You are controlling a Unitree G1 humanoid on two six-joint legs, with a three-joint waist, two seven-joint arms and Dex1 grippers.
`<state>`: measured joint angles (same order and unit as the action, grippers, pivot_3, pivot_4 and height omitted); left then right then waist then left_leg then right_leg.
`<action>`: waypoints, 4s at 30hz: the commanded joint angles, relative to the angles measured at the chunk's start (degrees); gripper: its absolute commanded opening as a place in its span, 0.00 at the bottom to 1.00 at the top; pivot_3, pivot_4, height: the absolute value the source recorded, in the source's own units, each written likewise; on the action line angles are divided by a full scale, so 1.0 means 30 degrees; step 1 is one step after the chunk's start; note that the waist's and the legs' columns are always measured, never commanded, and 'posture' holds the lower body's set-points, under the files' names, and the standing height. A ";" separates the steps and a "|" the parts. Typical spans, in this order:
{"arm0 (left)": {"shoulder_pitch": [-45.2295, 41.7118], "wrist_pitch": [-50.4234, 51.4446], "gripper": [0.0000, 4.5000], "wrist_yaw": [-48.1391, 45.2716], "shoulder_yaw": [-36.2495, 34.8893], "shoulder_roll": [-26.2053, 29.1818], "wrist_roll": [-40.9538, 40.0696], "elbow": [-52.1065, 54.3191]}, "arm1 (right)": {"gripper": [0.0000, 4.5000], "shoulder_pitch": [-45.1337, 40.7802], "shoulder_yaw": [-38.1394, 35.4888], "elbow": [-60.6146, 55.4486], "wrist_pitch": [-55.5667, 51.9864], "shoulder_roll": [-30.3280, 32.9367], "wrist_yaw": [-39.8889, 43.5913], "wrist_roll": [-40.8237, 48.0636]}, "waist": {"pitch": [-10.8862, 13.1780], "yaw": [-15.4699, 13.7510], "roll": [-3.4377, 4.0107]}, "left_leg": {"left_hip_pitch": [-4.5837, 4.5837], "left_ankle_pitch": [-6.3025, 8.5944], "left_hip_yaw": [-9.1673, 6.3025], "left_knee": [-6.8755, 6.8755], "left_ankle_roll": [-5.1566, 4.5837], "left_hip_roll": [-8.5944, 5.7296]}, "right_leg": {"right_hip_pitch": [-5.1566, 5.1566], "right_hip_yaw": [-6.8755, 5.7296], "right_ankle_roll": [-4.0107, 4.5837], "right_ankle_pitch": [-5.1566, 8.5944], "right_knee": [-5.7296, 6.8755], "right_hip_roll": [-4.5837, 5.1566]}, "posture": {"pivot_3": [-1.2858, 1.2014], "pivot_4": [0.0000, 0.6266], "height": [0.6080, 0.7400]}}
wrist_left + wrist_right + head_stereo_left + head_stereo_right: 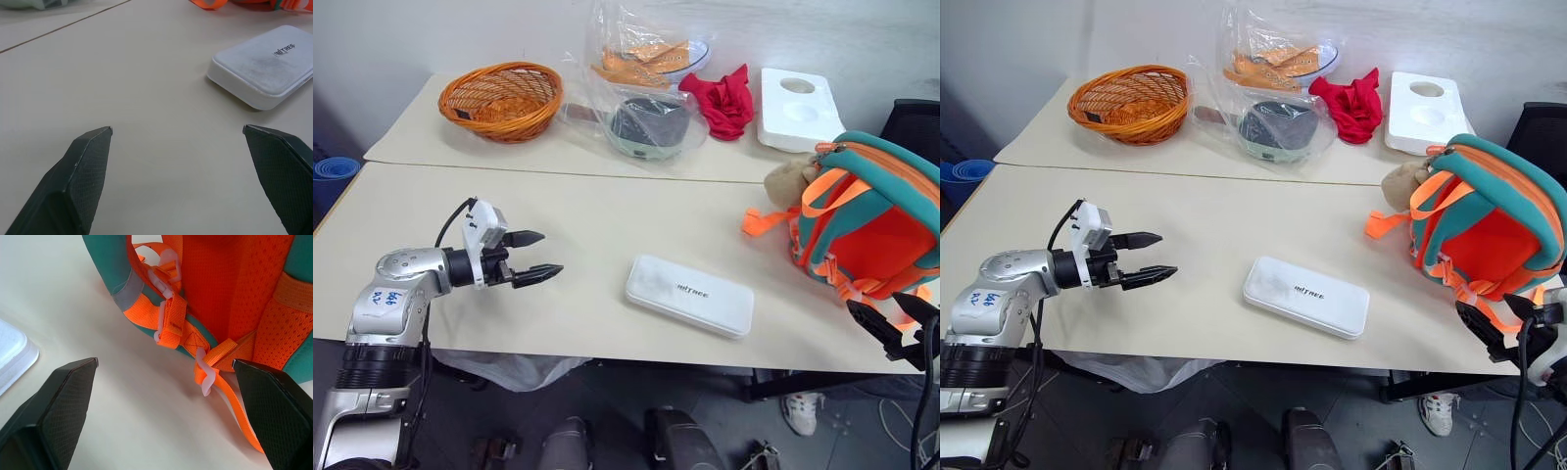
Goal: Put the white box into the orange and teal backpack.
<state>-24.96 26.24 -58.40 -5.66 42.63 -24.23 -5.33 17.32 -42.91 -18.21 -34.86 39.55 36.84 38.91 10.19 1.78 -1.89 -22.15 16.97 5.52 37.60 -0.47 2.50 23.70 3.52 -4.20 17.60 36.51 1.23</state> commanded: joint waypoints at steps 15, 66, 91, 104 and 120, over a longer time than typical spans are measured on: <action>-0.0479 -0.0262 1.00 0.0461 -0.0220 0.0077 0.0135 -0.0089 | 1.00 -0.0849 0.0001 0.0106 0.0751 0.0234 -0.0155 -0.0788 | 0.0000 -0.0004 0.0000 | 0.0001 -0.0001 -0.0001 0.0000 -0.0003 0.0000 | -0.0001 -0.0007 0.0000 0.0000 0.0002 0.0000 | 0.52 0.24 1.00; -0.2600 0.0559 0.01 -0.0735 0.6427 -0.4314 0.4645 0.1879 | 0.00 -0.6185 0.9796 0.1156 0.0150 0.1448 0.0489 -0.6474 | 0.0014 -0.0058 0.0024 | -0.0019 -0.0041 0.0002 0.0083 -0.0048 -0.0078 | 0.0002 -0.0029 -0.0041 -0.0010 0.0108 0.0060 | 0.52 0.24 1.00; -0.2891 0.0315 0.01 -0.0414 0.6567 -0.4351 0.5018 0.0855 | 0.00 -0.7071 1.0865 0.2951 0.2332 0.0188 0.1186 -0.7051 | 0.0016 -0.0052 0.0027 | -0.0014 -0.0042 -0.0010 0.0094 -0.0057 -0.0094 | -0.0005 -0.0033 -0.0053 -0.0002 0.0117 0.0067 | 0.52 0.24 1.00; -0.4530 1.5430 0.72 -0.1494 0.2011 -0.3169 -0.2888 0.0408 | 0.00 -0.5143 0.9911 0.1372 0.1760 0.1056 0.1836 -0.6478 | 0.0016 -0.0049 0.0028 | -0.0018 -0.0042 -0.0018 0.0111 -0.0057 -0.0093 | -0.0008 -0.0041 -0.0059 0.0002 0.0138 0.0072 | 0.52 0.24 1.00; -0.7689 1.8457 1.00 0.2953 0.4767 -0.6131 -0.1903 -0.4594 | 0.00 -0.6151 1.2410 0.1160 0.1675 -0.0689 0.1128 -0.6970 | 0.0010 -0.0023 0.0020 | 0.0002 -0.0063 -0.0031 0.0120 -0.0006 -0.0115 | -0.0011 -0.0040 -0.0067 0.0008 0.0167 0.0074 | 0.52 0.24 1.00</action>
<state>-47.83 81.84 -50.50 6.82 25.44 -30.68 -17.88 -0.75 -7.48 -13.79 -30.08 38.06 40.21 18.04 10.22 1.71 -1.83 -22.11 16.78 5.43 37.96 -0.49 2.15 23.64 3.40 -4.40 17.62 37.02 1.45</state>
